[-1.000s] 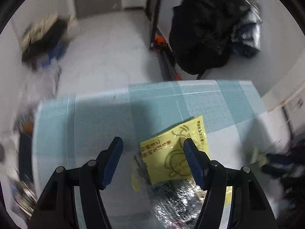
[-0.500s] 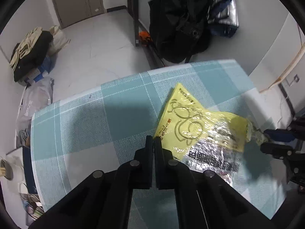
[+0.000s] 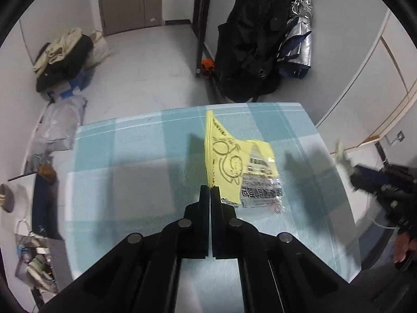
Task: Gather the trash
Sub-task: 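Lift and carry the wrapper and yellow-clear bag over the bin with both tools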
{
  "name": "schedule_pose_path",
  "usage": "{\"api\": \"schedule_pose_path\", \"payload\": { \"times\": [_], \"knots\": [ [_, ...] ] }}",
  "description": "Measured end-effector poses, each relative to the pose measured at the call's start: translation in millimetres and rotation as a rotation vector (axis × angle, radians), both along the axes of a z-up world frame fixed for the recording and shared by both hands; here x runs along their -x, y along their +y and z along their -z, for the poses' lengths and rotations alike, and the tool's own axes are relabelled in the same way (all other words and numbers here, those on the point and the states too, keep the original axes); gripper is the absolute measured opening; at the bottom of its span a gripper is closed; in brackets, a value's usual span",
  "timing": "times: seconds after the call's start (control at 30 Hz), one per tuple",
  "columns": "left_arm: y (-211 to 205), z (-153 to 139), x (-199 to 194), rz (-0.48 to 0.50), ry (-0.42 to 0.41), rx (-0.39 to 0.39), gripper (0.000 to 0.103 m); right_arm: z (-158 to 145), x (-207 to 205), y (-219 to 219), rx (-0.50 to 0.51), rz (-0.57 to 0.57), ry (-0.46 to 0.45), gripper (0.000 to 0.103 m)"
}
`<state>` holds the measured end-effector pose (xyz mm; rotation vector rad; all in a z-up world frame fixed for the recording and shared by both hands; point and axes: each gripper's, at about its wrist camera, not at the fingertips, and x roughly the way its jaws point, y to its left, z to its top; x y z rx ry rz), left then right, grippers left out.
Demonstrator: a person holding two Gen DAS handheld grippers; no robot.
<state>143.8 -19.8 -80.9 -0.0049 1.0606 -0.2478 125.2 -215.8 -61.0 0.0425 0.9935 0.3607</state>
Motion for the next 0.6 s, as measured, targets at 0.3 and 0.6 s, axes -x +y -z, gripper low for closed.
{"api": "schedule_pose_path", "payload": {
  "times": [0.3, 0.6],
  "knots": [
    [15.4, -21.2, 54.4, -0.079, -0.032, 0.035, 0.0, -41.5, 36.3, -3.2, -0.084, 0.034, -0.074, 0.017],
    [8.6, -51.3, 81.3, -0.083, -0.126, 0.076, 0.0, -76.8, 85.4, -4.0, -0.075, 0.002, -0.152, 0.017]
  ]
}}
